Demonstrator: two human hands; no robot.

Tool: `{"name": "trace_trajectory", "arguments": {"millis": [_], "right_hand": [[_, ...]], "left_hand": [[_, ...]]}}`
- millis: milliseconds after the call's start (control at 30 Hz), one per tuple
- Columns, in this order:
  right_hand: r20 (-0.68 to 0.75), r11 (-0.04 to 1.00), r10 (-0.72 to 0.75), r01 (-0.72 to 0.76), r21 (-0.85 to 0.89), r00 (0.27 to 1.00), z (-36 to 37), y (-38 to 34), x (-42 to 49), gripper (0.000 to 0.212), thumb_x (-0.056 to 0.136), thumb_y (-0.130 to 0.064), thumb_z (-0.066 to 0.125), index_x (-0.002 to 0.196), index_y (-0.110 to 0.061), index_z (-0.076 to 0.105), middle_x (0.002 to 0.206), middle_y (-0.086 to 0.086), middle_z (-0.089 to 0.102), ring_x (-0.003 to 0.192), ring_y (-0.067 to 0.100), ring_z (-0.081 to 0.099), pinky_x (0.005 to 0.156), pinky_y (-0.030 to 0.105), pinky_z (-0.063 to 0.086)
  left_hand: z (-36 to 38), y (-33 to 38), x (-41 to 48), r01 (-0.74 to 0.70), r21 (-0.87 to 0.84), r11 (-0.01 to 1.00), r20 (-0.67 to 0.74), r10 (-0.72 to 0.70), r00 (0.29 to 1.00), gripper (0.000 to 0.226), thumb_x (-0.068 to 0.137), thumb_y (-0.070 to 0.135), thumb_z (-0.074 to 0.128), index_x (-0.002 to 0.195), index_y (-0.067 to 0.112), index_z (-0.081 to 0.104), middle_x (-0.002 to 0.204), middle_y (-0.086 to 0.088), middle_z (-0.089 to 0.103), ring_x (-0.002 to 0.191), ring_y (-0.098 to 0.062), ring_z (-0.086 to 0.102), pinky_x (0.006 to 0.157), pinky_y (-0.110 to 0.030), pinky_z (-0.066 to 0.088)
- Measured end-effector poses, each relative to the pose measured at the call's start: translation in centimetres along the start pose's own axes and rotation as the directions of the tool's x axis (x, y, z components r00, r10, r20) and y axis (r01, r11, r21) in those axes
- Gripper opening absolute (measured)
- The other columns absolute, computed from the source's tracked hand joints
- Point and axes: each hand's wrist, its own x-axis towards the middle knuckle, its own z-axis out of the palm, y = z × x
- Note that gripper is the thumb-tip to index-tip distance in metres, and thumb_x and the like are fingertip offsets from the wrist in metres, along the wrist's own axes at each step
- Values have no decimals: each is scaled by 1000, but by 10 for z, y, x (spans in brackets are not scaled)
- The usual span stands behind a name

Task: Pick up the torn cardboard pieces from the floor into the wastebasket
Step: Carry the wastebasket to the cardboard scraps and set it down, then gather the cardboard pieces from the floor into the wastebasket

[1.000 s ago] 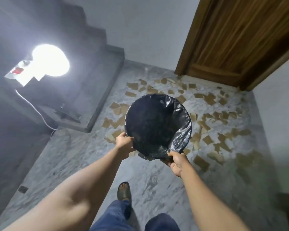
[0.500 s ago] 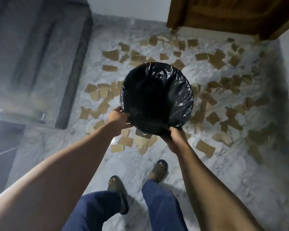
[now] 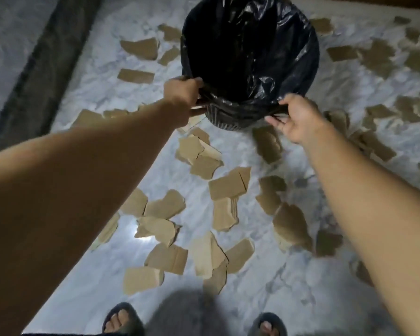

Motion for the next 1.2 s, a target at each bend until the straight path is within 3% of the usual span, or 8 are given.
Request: {"name": "trace_trajectory", "arguments": {"millis": [300,467,567,700,833,933,1033,1200], "right_hand": [[73,978,-144,153,-144,987,25,29,84,36,100,-31,46,133,-18,54,111,4,64,90,23,68,49,24,55],[-66,961,-244,232,-154,968,21,45,62,69,95,-68,44,149,-25,39,120,1,52,95,31,71,69,38,63],[-202,919,-264,182,-350,943,11,89,44,74,92,-74,39,138,-16,48,120,8,63,85,34,71,56,36,60],[-63,729,-121,46,-683,991,-16,184,40,41,92,-46,60,112,-10,59,101,12,66,69,28,67,56,33,58],[-8,411,31,-20,-911,999,-41,249,12,24,94,-26,66,94,-8,50,68,9,49,49,19,45,36,13,34],[-1,351,18,-7,-936,1000,-35,281,-11,47,83,-44,79,104,-8,56,80,8,61,64,23,59,49,23,43],[-53,391,-67,-23,-920,996,-26,314,-17,91,67,-53,88,135,-8,46,132,12,58,116,33,62,83,36,52],[-89,544,-137,0,-839,987,-14,334,-13,110,67,-21,94,150,-9,22,145,12,50,131,33,52,94,37,50]], "left_hand": [[5,-55,94,-198,68,978,8,198,980,17,93,29,62,89,13,63,88,-2,72,81,-20,73,52,-25,54],[3,-74,77,-254,107,961,-42,260,965,38,96,49,53,109,14,60,82,6,63,87,-22,70,72,-38,59],[-4,-129,64,-195,311,930,-83,230,970,61,92,57,52,131,10,54,101,-7,68,91,-28,70,81,-45,59],[-20,-229,38,-365,729,579,268,249,931,43,85,51,66,97,10,72,93,-6,71,85,-23,66,67,-27,48],[-23,-294,-24,-482,871,94,491,-120,863,68,57,72,73,102,22,67,98,-2,69,90,-25,66,73,-31,53],[-28,-331,-69,-466,885,-10,451,-240,860,103,21,88,67,114,45,56,99,11,61,88,-17,62,74,-31,52],[-33,-372,-88,-469,882,-37,464,-102,880,101,40,69,79,128,34,45,110,4,55,100,-21,60,73,-33,49],[-38,-389,-84,-439,896,-67,440,5,898,84,59,45,86,121,17,37,112,-5,55,102,-26,57,70,-38,48]]}}
